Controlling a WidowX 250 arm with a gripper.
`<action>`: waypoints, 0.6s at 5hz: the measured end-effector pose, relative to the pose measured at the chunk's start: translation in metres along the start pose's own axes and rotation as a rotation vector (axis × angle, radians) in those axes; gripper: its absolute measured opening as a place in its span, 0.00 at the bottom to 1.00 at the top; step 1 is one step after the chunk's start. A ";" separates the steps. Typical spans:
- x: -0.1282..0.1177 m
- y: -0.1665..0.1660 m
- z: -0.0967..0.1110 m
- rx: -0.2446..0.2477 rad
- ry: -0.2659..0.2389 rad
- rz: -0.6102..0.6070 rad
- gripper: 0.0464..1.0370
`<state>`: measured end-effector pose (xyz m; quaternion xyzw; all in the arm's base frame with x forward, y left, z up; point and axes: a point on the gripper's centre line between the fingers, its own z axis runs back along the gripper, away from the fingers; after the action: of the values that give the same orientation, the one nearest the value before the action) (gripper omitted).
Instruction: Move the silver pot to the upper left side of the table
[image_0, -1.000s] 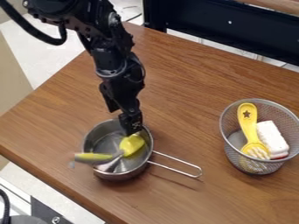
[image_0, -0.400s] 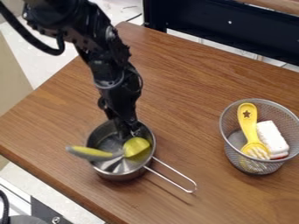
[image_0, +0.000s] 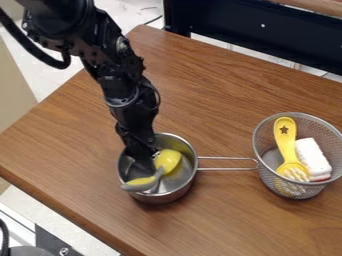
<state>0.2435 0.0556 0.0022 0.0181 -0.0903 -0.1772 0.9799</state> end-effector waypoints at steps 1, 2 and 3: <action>0.000 0.002 0.000 -0.020 0.035 0.002 0.02; -0.001 0.010 0.002 -0.002 0.048 0.019 0.02; -0.002 0.030 0.007 0.040 0.071 0.033 0.02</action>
<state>0.2505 0.0847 0.0108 0.0427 -0.0593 -0.1582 0.9847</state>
